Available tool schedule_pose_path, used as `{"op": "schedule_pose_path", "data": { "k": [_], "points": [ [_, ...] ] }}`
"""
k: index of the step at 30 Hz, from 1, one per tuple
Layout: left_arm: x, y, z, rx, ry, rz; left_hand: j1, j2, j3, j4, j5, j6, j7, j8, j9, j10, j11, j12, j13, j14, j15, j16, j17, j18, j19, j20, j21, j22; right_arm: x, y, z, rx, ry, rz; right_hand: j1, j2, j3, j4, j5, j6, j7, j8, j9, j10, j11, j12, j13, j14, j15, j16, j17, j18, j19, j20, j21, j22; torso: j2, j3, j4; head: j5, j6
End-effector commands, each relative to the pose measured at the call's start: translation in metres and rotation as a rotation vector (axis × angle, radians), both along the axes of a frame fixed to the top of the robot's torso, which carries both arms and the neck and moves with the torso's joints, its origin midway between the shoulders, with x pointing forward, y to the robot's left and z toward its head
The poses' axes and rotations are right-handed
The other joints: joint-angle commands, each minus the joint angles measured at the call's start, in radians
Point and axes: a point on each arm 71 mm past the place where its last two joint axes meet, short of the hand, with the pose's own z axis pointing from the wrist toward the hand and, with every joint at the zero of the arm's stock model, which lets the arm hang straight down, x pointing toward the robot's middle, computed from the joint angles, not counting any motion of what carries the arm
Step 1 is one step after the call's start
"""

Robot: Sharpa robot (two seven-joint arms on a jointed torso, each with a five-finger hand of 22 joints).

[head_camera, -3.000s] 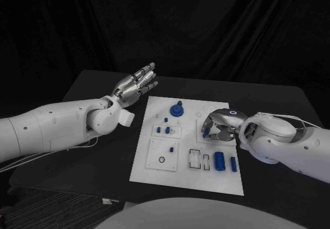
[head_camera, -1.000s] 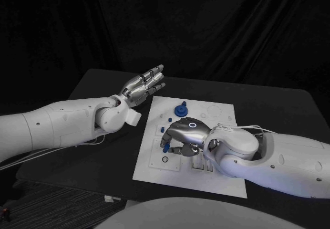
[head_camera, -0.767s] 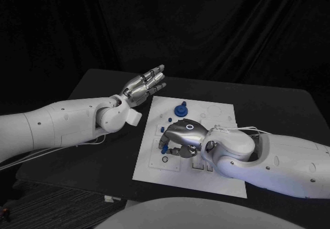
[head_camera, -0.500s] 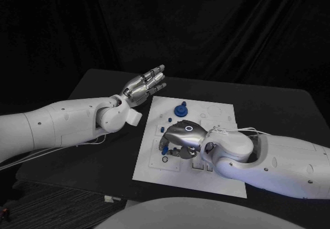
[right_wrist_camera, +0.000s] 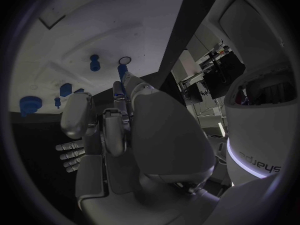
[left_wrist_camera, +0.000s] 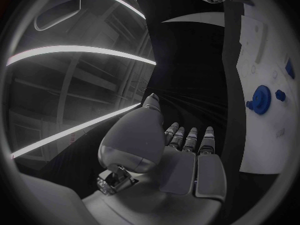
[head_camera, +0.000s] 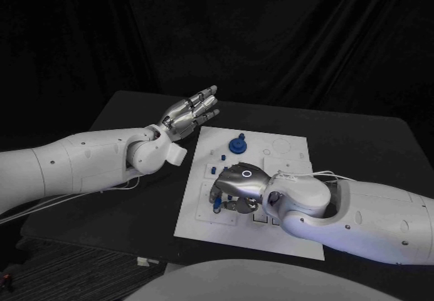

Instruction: Assemble the parts on the task board

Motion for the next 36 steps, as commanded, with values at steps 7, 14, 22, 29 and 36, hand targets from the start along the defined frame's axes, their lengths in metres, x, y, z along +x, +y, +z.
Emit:
{"op": "schedule_pose_path", "data": {
  "k": [7,14,22,29,36],
  "points": [
    [-0.0011,-0.0006,0.0005,-0.016,0.0,-0.012,0.012,0.001,0.004,0.0,0.008,0.004,0.012,0.008,0.002,0.0,0.01,-0.003,-0.001,0.0,0.003,-0.004,-0.001,0.009,-0.001,0.003,-0.003,-0.001,-0.0031,0.0008,-0.0034,-0.017,0.001,0.006,-0.001,-0.01,0.006,0.001,0.005,0.004,0.0,-0.004,-0.001,0.013,-0.008,0.005,0.001,0.056,-0.006,0.005,0.109,-0.005,0.002,-0.002,0.006,0.157,0.001,-0.0005,-0.0005,0.004,0.0],
    [-0.0013,-0.0012,0.0003,-0.016,0.002,-0.016,0.013,0.001,0.004,-0.001,0.009,0.006,0.014,0.009,0.002,0.0,0.011,-0.003,-0.001,0.0,0.004,-0.004,-0.001,0.009,-0.001,0.004,-0.003,-0.001,-0.0027,0.001,-0.0058,-0.03,0.007,0.003,-0.002,-0.01,0.007,0.001,0.004,0.006,0.0,-0.004,-0.001,0.016,-0.008,0.005,0.001,0.056,-0.006,0.005,0.109,-0.005,0.002,-0.002,0.006,0.157,0.001,0.0002,0.0008,0.001,0.0],
    [-0.0013,-0.0003,0.0002,-0.015,0.004,-0.015,0.014,0.001,0.004,-0.001,0.011,0.007,0.015,0.01,0.002,0.0,0.012,-0.003,-0.001,0.0,0.004,-0.004,-0.001,0.009,-0.001,0.004,-0.003,-0.001,-0.0018,0.0005,-0.0089,-0.05,0.015,-0.001,-0.001,-0.011,0.008,0.0,0.003,0.007,0.0,-0.004,-0.001,0.018,-0.009,0.005,0.001,0.055,-0.006,0.004,0.108,-0.005,0.002,-0.002,0.006,0.157,0.001,0.0007,0.0006,0.004,0.0],
    [-0.0008,-0.0003,-0.0001,-0.014,0.005,-0.016,0.015,0.001,0.005,-0.001,0.012,0.009,0.016,0.01,0.002,0.0,0.013,-0.003,-0.001,0.0,0.005,-0.004,-0.001,0.009,-0.001,0.005,-0.003,-0.001,-0.0019,0.0001,-0.01,-0.063,0.02,-0.003,-0.001,-0.012,0.009,-0.002,0.003,0.007,0.0,-0.005,-0.001,0.018,-0.009,0.004,0.001,0.055,-0.007,0.003,0.106,-0.005,0.001,-0.002,0.003,0.157,0.0,0.0002,0.0,0.004,0.0],
    [-0.0006,-0.0004,-0.0004,-0.014,0.007,-0.018,0.015,0.002,0.005,-0.002,0.013,0.01,0.018,0.011,0.002,0.0,0.014,-0.003,-0.001,0.0,0.006,-0.004,-0.001,0.009,-0.001,0.005,-0.003,-0.001,-0.0019,-0.0001,-0.0103,-0.067,0.021,-0.005,0.0,-0.012,0.01,-0.003,0.003,0.008,0.0,-0.005,-0.001,0.018,-0.009,0.002,0.001,0.055,-0.007,0.003,0.106,-0.005,0.0,-0.002,0.003,0.156,-0.001,0.0004,0.0011,0.003,0.0]
  ]
}}
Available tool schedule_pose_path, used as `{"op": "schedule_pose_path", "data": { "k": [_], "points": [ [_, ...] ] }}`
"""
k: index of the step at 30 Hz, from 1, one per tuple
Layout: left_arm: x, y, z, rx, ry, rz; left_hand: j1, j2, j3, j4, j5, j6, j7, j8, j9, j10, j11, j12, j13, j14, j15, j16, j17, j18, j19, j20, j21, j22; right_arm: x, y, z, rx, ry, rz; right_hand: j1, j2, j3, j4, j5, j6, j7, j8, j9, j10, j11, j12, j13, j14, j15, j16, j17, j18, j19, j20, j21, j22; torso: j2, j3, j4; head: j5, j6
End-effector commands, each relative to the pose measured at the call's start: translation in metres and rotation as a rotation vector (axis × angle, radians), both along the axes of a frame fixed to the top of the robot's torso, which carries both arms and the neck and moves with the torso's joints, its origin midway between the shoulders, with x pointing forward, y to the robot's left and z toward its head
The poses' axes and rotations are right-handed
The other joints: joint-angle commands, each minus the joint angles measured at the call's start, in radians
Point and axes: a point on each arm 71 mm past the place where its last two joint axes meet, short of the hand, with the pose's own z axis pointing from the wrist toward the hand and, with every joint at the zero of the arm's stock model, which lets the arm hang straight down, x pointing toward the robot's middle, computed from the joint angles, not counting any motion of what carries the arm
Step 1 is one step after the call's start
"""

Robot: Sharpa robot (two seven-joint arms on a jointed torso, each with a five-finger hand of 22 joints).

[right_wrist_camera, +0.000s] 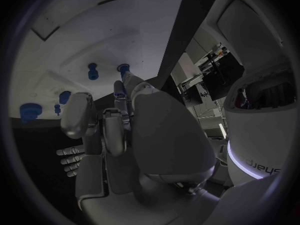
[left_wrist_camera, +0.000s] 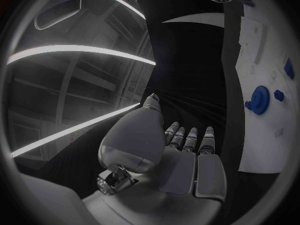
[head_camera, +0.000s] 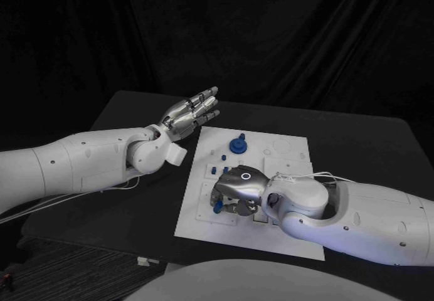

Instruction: Assemble the parts on the task board

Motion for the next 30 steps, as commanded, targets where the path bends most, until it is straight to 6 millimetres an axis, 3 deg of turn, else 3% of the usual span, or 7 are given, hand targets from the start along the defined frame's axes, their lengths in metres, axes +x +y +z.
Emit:
{"op": "schedule_pose_path", "data": {
  "k": [1,26,30],
  "points": [
    [-0.0007,-0.0013,0.0003,-0.016,-0.002,-0.011,0.011,-0.002,0.005,-0.002,0.004,0.0,0.007,0.007,0.001,0.0,0.007,-0.003,-0.002,0.0,0.006,-0.004,-0.001,0.009,-0.001,0.005,-0.003,-0.002,-0.0006,-0.0015,-0.0044,-0.033,0.005,-0.01,0.006,-0.007,0.008,0.0,0.007,0.009,0.0,-0.005,0.0,0.006,0.004,0.001,0.0,0.055,-0.007,0.003,0.106,-0.004,0.0,-0.002,0.003,0.157,0.0,0.0,0.0004,0.001,0.0],
    [-0.0005,-0.0015,-0.0009,-0.012,0.009,-0.018,0.015,0.001,0.008,-0.004,0.008,0.004,0.013,0.009,0.001,0.0,0.012,-0.003,-0.002,0.0,0.017,-0.004,-0.001,0.008,0.0,0.013,-0.003,-0.001,-0.0012,-0.002,-0.0031,-0.023,0.001,-0.016,-0.002,-0.006,0.015,-0.002,0.004,0.035,-0.004,0.003,0.006,0.007,0.003,-0.01,0.0,0.053,-0.007,0.001,0.104,-0.004,-0.002,-0.003,0.001,0.156,0.0,-0.0003,0.001,-0.001,0.0],
    [-0.0004,-0.0021,-0.0011,-0.012,0.011,-0.021,0.015,0.002,0.008,-0.005,0.009,0.006,0.014,0.01,0.002,0.0,0.013,-0.003,-0.002,0.0,0.018,-0.004,-0.001,0.008,0.0,0.013,-0.003,0.0,-0.0014,-0.0012,-0.0029,-0.02,0.001,-0.012,-0.024,-0.012,0.015,0.008,-0.015,0.007,0.004,-0.019,-0.001,-0.004,0.01,-0.025,-0.001,0.052,-0.001,-0.001,0.1,-0.003,-0.007,0.001,-0.006,0.154,0.001,-0.0002,0.0004,0.0,0.0]
  ]
}}
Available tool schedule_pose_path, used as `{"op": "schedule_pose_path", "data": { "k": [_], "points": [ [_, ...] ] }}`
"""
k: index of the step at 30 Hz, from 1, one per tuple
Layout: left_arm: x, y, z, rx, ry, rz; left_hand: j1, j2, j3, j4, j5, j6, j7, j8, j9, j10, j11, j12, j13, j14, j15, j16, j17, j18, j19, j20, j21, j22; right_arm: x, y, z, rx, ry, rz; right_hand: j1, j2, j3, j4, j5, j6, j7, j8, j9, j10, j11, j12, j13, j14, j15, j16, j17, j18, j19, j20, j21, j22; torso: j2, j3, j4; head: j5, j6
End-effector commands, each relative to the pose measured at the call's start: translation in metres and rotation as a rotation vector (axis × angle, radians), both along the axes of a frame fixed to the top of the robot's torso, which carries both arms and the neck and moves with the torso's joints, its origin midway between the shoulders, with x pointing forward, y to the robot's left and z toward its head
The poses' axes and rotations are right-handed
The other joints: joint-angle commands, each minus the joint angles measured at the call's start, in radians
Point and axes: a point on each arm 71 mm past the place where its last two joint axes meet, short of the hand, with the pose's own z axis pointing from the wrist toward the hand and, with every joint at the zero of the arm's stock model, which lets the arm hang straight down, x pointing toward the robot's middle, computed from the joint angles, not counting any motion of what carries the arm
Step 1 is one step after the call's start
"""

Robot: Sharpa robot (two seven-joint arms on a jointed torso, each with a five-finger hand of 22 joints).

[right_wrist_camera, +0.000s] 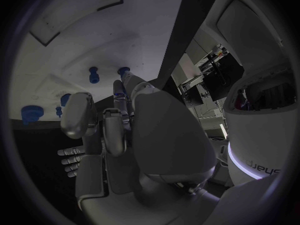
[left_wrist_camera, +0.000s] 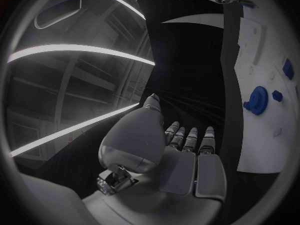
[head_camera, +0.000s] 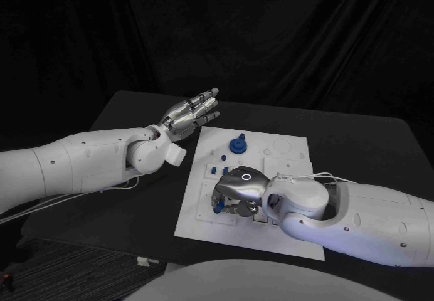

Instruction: Assemble the parts on the task board

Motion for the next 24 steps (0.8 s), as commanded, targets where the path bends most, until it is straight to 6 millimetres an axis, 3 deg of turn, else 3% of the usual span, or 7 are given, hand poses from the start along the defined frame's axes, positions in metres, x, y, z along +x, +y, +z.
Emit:
{"op": "schedule_pose_path", "data": {
  "k": [1,4,5,8,11,15,24],
  "points": [
    [-0.001,-0.002,0.0,-0.016,0.0,-0.014,0.012,-0.001,0.006,-0.002,0.006,0.0,0.008,0.006,0.002,0.001,0.007,-0.003,-0.001,0.003,0.007,-0.004,-0.001,0.008,0.0,0.007,-0.003,0.0,-0.001,0.001,-0.001,-0.009,-0.004,-0.005,-0.03,-0.007,0.0,0.016,-0.017,-0.041,0.009,-0.032,-0.013,-0.013,0.01,-0.016,0.0,0.051,0.003,-0.003,0.097,-0.002,-0.009,0.003,-0.012,0.151,0.001,0.0001,0.0004,0.001,0.0],
    [-0.001,-0.003,0.0,-0.015,0.001,-0.015,0.013,-0.001,0.006,-0.003,0.006,0.002,0.009,0.007,0.002,0.001,0.007,-0.003,-0.001,0.003,0.008,-0.004,-0.001,0.008,0.0,0.007,-0.003,-0.001,-0.001,0.001,-0.001,-0.006,-0.004,0.0,-0.075,-0.026,-0.012,0.045,-0.036,-0.112,0.004,-0.07,-0.032,-0.038,0.016,-0.033,-0.001,0.048,0.009,-0.008,0.09,0.001,-0.016,0.009,-0.027,0.147,0.001,0.0003,-0.0001,0.001,0.0],
    [-0.001,-0.003,0.0,-0.015,0.002,-0.015,0.013,-0.001,0.007,-0.003,0.007,0.004,0.01,0.008,0.003,0.001,0.008,-0.003,-0.001,0.003,0.008,-0.004,-0.001,0.008,0.0,0.008,-0.003,-0.001,-0.001,0.001,-0.001,-0.006,-0.004,0.001,-0.092,-0.034,-0.019,0.057,-0.046,-0.159,-0.013,-0.071,-0.045,-0.055,0.022,-0.037,-0.001,0.046,0.013,-0.011,0.086,0.001,-0.018,0.014,-0.032,0.146,0.001,0.0004,-0.0002,0.001,0.0],
    [0.0,-0.003,0.0,-0.015,0.003,-0.016,0.014,0.0,0.007,-0.003,0.007,0.006,0.011,0.009,0.003,0.001,0.008,-0.003,-0.001,0.003,0.008,-0.004,-0.001,0.008,0.0,0.008,-0.003,0.0,-0.001,0.001,-0.001,-0.009,-0.003,0.002,-0.128,-0.041,-0.048,0.072,-0.065,-0.222,-0.033,-0.071,-0.06,-0.102,0.034,-0.039,-0.001,0.044,0.023,-0.014,0.081,0.003,-0.022,0.022,-0.043,0.143,0.001,0.0005,-0.0005,0.001,0.0],
    [0.0,-0.003,0.0,-0.015,0.003,-0.017,0.014,0.0,0.007,-0.003,0.007,0.008,0.012,0.009,0.003,0.001,0.009,-0.003,-0.001,0.003,0.008,-0.004,-0.001,0.008,0.0,0.008,-0.003,-0.001,0.0,0.001,-0.001,-0.009,-0.004,0.0,-0.14,-0.037,-0.09,0.068,-0.079,-0.294,-0.066,-0.07,-0.063,-0.14,0.043,-0.034,0.001,0.039,0.031,-0.018,0.074,0.006,-0.03,0.032,-0.061,0.139,0.001,0.0005,0.0003,0.001,0.0],
    [0.0,-0.002,-0.001,-0.014,0.005,-0.016,0.014,0.0,0.007,-0.004,0.008,0.014,0.014,0.012,0.004,0.001,0.011,-0.003,-0.001,0.003,0.008,-0.004,-0.001,0.008,0.0,0.009,-0.003,0.0,0.001,-0.001,-0.001,0.007,-0.011,-0.005,-0.139,-0.032,-0.14,0.071,-0.086,-0.427,-0.084,-0.076,-0.069,-0.161,0.048,-0.029,0.002,0.037,0.036,-0.018,0.072,0.007,-0.032,0.037,-0.067,0.138,0.001,0.0007,-0.0003,0.001,0.0],
    [-0.001,0.0,-0.001,-0.013,0.006,-0.015,0.015,0.0,0.007,-0.005,0.008,0.021,0.017,0.015,0.006,0.001,0.013,-0.003,-0.001,0.003,0.008,-0.004,-0.001,0.008,0.0,0.009,-0.003,-0.001,0.005,-0.017,0.02,0.114,-0.057,-0.038,-0.137,-0.035,-0.167,0.086,-0.092,-0.435,-0.089,-0.072,-0.067,-0.168,0.047,-0.026,0.002,0.037,0.035,-0.018,0.071,0.008,-0.03,0.038,-0.067,0.139,0.001,0.0003,-0.001,-0.013,0.0]
  ]
}}
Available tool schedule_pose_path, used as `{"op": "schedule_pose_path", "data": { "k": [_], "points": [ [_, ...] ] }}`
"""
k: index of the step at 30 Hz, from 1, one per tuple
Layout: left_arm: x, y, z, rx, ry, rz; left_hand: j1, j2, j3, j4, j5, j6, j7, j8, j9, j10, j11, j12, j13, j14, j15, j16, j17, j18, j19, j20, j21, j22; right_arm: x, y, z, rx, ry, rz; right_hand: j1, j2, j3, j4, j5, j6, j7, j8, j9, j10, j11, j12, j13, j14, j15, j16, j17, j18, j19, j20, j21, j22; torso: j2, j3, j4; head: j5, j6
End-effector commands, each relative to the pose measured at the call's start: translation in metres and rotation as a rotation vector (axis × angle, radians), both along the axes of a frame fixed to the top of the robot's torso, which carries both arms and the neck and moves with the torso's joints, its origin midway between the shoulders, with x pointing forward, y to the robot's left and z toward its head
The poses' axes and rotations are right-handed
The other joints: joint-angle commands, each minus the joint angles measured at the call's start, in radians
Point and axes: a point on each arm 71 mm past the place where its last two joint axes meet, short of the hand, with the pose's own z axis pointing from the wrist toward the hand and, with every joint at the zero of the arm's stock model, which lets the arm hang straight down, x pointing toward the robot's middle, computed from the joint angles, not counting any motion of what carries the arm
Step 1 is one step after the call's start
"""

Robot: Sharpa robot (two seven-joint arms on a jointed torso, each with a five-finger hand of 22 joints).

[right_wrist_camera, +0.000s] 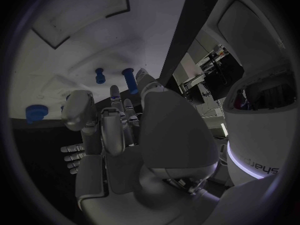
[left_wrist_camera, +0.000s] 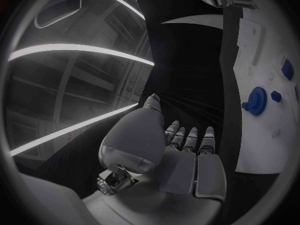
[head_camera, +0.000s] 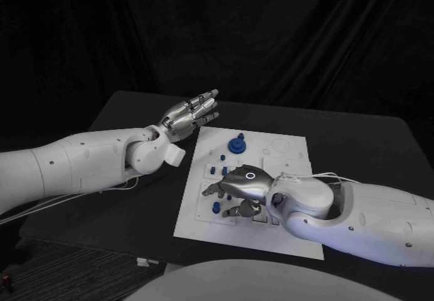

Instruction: Assemble the parts on the task board

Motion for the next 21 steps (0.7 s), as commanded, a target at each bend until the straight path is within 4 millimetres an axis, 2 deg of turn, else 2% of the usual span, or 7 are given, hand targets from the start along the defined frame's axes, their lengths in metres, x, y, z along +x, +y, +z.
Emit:
{"op": "schedule_pose_path", "data": {
  "k": [1,6,9,10,12,15,21],
  "points": [
    [-0.001,-0.001,0.0,-0.016,-0.002,-0.009,0.007,0.0,0.005,-0.002,0.004,0.007,0.003,0.003,0.001,0.002,0.007,-0.003,-0.002,0.0,0.005,-0.004,-0.001,0.008,0.0,0.01,-0.003,-0.001,0.003,-0.007,0.019,0.104,-0.046,-0.023,0.0,0.0,-0.007,0.0,-0.004,0.011,0.0,0.001,0.001,-0.009,-0.001,0.005,0.001,0.038,0.007,-0.003,0.071,0.007,0.002,0.006,-0.004,0.139,0.0,-0.0004,0.0003,-0.007,0.0],
    [-0.002,0.001,0.001,-0.016,-0.004,-0.003,0.007,0.0,0.005,-0.002,0.004,0.011,0.004,0.005,0.002,0.002,0.008,-0.003,-0.002,0.0,0.005,-0.004,-0.001,0.008,0.0,0.01,-0.003,0.0,0.012,-0.038,0.058,0.208,-0.044,-0.108,0.005,0.011,-0.019,0.022,-0.002,0.067,0.02,0.012,0.008,0.007,-0.01,0.021,0.005,0.041,0.0,0.002,0.077,0.007,0.006,0.001,0.002,0.141,0.0,-0.0004,0.0012,-0.013,0.0],
    [-0.002,0.003,0.002,-0.018,-0.014,0.008,0.005,-0.002,0.003,0.0,0.001,0.015,0.005,0.007,0.003,0.002,0.009,-0.003,-0.002,0.0,0.004,-0.004,-0.001,0.008,0.0,0.01,-0.003,0.0,0.021,-0.062,0.077,0.235,0.008,-0.199,0.038,0.038,-0.004,0.015,0.016,0.119,0.066,0.022,0.012,0.033,-0.015,0.042,0.009,0.045,-0.004,0.007,0.084,0.006,0.01,-0.004,0.007,0.142,0.0,-0.0012,0.0011,-0.015,0.0],
    [-0.003,0.004,0.002,-0.019,-0.019,0.013,-0.007,-0.002,-0.003,0.012,-0.014,0.002,-0.01,0.005,0.0,0.002,-0.002,-0.003,-0.002,0.0,0.001,-0.004,-0.001,0.008,0.0,0.011,-0.003,-0.001,0.024,-0.07,0.081,0.228,0.035,-0.234,0.081,0.055,0.021,-0.003,0.043,0.155,0.11,0.032,0.016,0.082,-0.031,0.069,0.017,0.05,-0.018,0.014,0.095,0.005,0.016,-0.013,0.016,0.144,0.0,-0.0014,0.0002,-0.017,0.0],
    [-0.003,0.005,0.003,-0.023,-0.034,0.025,-0.017,-0.003,-0.01,0.015,-0.024,-0.019,-0.045,-0.001,-0.004,0.002,-0.013,-0.003,-0.002,0.0,-0.001,-0.004,-0.001,0.009,0.0,0.013,-0.003,-0.001,0.031,-0.089,0.084,0.192,0.118,-0.316,0.102,0.06,0.035,-0.009,0.053,0.196,0.11,0.05,0.021,0.117,-0.042,0.092,0.023,0.048,-0.027,0.01,0.089,0.006,0.014,-0.023,0.009,0.143,-0.001,-0.0019,-0.0023,-0.021,0.0],
    [-0.003,0.004,0.006,-0.014,-0.077,0.042,-0.038,-0.005,-0.025,0.017,-0.053,-0.095,-0.163,-0.028,-0.016,0.002,0.005,-0.003,-0.002,0.0,-0.019,-0.004,-0.001,0.009,-0.001,0.004,-0.003,-0.001,0.039,-0.124,0.08,0.12,0.291,-0.464,0.091,0.061,0.035,0.003,0.048,0.282,0.096,0.085,0.032,0.19,-0.06,0.155,0.051,0.042,-0.042,-0.002,0.072,0.01,0.007,-0.036,-0.011,0.137,-0.003,-0.0033,-0.0053,-0.024,0.0],
    [-0.005,0.006,0.009,0.065,-0.184,0.042,-0.057,-0.003,-0.036,0.016,-0.085,-0.131,-0.177,-0.038,-0.022,0.002,-0.006,-0.003,-0.002,0.0,-0.044,-0.004,-0.001,0.009,-0.001,-0.023,-0.003,-0.002,0.042,-0.168,0.062,-0.008,0.476,-0.634,-0.114,0.083,-0.072,0.037,0.057,0.372,0.058,0.119,0.057,0.232,-0.092,0.41,0.239,0.049,-0.069,0.001,0.079,0.007,0.015,-0.064,-0.002,0.139,-0.002,-0.0006,-0.0096,-0.032,0.0]
  ]
}}
